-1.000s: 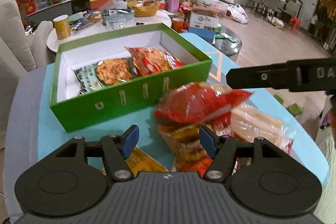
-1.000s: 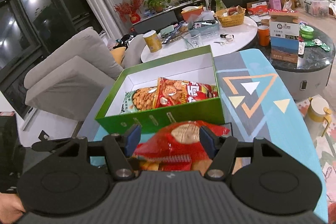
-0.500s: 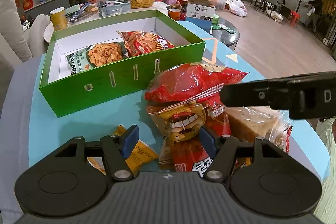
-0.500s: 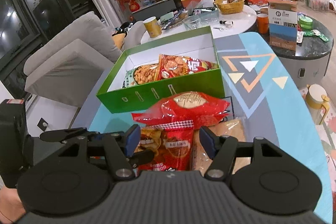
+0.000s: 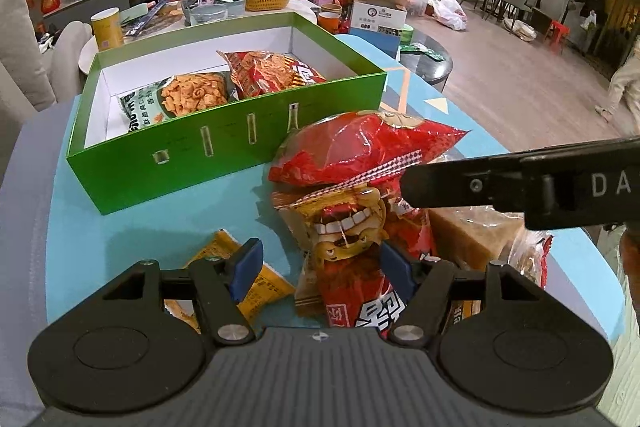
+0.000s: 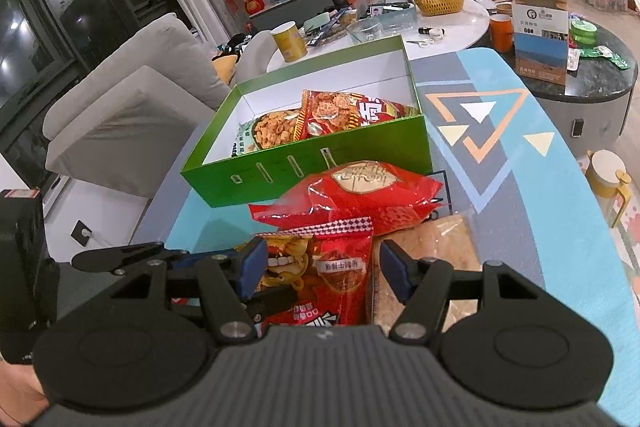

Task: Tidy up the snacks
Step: 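Grasp the red Korean-text snack bag with the right gripper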

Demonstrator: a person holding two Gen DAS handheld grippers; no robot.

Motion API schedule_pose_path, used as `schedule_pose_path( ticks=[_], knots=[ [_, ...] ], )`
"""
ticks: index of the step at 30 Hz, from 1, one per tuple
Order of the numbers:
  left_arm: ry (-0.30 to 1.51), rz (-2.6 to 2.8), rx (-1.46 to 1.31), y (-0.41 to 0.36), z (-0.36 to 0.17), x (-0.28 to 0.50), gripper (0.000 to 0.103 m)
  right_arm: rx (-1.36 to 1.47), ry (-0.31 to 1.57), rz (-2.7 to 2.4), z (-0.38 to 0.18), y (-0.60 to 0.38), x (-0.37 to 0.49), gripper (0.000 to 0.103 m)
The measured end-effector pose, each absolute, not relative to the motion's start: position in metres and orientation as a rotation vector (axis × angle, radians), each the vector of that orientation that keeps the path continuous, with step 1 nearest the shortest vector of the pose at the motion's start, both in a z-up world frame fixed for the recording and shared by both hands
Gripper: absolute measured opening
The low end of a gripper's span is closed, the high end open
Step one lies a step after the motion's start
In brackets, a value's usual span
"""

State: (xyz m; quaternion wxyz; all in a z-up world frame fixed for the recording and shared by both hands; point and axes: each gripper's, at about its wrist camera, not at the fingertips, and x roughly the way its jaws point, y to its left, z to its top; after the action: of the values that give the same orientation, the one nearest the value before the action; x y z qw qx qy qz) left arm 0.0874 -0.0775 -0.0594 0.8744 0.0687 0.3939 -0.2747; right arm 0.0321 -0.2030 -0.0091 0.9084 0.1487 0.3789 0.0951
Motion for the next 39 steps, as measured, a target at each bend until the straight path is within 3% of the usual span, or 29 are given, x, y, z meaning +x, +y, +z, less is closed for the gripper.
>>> schedule_pose_path(
  ticks=[23, 27, 39],
  knots=[
    [0.834, -0.627, 0.134, -0.088, -0.069, 0.083, 0.066, 0.346, 0.834, 0.208, -0.029, -0.197, 0.046, 0.063],
    [0.824, -0.667, 0.114, -0.087, -0.068, 0.081, 0.050, 0.334, 0.834, 0.208, -0.030, -0.191, 0.050, 0.063],
    [0.735, -0.641, 0.135, -0.066, -0.034, 0.064, 0.045, 0.318, 0.758, 0.250, -0.005, -0.173, 0.042, 0.062]
  ],
)
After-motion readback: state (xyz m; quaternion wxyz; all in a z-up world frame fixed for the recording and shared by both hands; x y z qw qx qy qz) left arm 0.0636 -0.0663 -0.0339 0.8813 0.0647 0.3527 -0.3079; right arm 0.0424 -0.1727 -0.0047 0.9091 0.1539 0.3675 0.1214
